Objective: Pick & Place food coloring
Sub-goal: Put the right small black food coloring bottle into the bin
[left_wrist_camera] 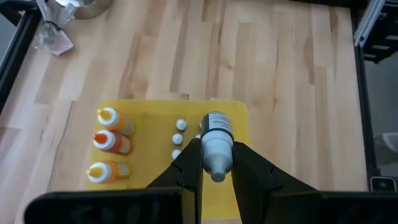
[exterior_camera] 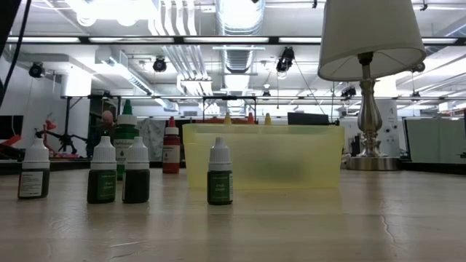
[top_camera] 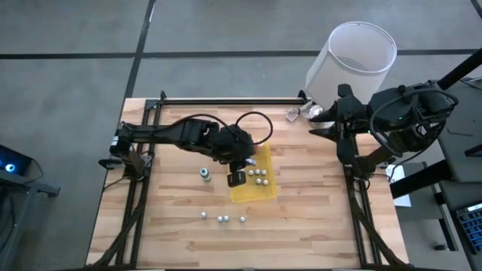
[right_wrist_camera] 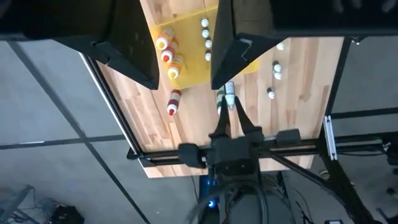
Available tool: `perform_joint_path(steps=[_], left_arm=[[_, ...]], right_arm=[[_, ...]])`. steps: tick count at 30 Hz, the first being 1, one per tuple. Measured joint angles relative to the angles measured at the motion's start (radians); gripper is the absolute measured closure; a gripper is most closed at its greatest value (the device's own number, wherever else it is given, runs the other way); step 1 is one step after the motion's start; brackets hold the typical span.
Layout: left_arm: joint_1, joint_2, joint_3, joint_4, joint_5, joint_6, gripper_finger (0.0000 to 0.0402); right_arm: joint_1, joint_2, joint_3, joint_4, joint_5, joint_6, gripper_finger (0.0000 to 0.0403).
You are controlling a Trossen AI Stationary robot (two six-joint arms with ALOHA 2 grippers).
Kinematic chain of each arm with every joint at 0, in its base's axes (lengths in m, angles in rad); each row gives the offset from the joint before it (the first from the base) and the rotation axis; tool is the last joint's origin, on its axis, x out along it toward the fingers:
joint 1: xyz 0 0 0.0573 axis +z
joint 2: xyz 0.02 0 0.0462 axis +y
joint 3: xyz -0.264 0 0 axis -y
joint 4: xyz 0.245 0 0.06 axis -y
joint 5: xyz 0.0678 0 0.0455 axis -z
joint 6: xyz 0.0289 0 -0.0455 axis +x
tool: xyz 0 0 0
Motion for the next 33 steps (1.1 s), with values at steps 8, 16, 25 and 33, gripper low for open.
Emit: perform_joint_path(steps=[8,16,25,33], left_arm=[[0.025,0.065,0.042,-0.012,0.069,0.031,0.0362],[0.038,0.122,0.042,-0.07,0.102,0.03,0.0362],[0.042,0.251,0.041,-0.105,0.179,0.015,0.0362],[0.043,0.355,0.041,-0.116,0.194,0.014,0.0362]], right_arm=[[0.0,-0.002,0.0,-0.026,0.0,-0.004,0.028],[0.0,-0.004,-0.001,-0.107,-0.001,-0.004,0.0294],[0.0,-0.003,-0.002,-0.105,0.0,-0.004,0.0311],[0.0,-0.003,-0.002,-0.105,-0.001,-0.004,0.0327]])
